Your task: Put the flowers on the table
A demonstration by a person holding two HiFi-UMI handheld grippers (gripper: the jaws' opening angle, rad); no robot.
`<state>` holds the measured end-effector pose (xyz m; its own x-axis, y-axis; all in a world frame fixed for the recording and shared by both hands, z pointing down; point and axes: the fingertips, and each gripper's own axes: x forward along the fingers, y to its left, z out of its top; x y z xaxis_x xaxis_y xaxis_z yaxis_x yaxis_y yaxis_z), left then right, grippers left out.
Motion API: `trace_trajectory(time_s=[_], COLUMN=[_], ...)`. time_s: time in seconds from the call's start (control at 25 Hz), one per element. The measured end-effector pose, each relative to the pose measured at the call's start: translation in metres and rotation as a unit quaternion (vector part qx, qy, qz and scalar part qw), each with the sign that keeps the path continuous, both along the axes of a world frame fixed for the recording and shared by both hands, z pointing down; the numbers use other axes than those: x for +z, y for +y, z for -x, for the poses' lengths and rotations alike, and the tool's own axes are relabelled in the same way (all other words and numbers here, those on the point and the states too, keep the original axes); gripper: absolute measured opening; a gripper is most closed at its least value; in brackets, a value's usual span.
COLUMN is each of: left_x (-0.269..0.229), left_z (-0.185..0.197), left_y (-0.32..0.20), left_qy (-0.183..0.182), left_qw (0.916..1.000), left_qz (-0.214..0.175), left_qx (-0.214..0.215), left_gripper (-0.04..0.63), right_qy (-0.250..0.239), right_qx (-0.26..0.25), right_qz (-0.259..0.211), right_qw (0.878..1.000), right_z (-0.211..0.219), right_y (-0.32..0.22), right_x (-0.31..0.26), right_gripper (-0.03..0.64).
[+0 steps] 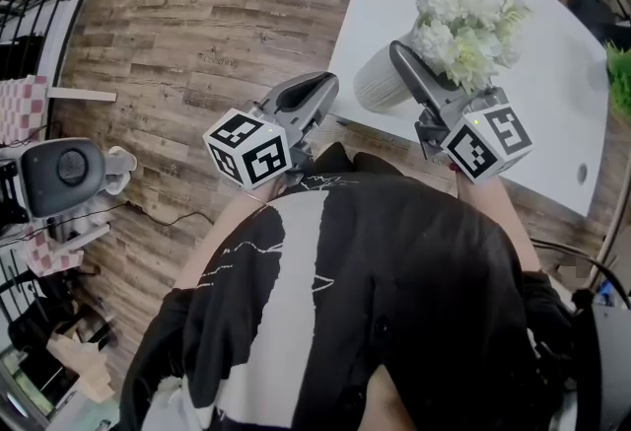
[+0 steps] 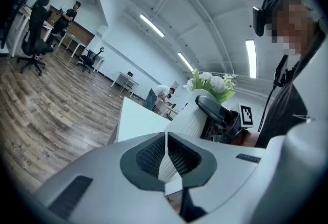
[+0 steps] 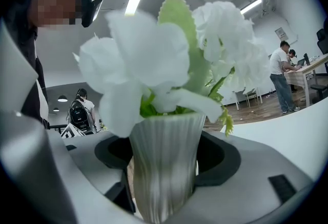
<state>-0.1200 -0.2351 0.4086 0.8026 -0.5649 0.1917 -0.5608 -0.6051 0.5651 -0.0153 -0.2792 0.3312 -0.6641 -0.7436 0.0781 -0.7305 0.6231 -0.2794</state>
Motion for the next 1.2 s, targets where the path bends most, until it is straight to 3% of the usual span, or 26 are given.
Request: trace_trajectory(time_s=[1.2], left_x=[-0.0034], left_z=[-0.0078], left_y=[-0.0012], left_qy=[-0.003], left_qw=[1.0], left_qz=[0.0], left_qx=[0.006], left_gripper=[0.026], right_qy=[0.026], right_qx=[-0.016], right_qz=[-0.015], right_qw=[0.999], right_z=[0.0023], right_y=[0.0051], right_x=[-0.0023], right_gripper=[0.348])
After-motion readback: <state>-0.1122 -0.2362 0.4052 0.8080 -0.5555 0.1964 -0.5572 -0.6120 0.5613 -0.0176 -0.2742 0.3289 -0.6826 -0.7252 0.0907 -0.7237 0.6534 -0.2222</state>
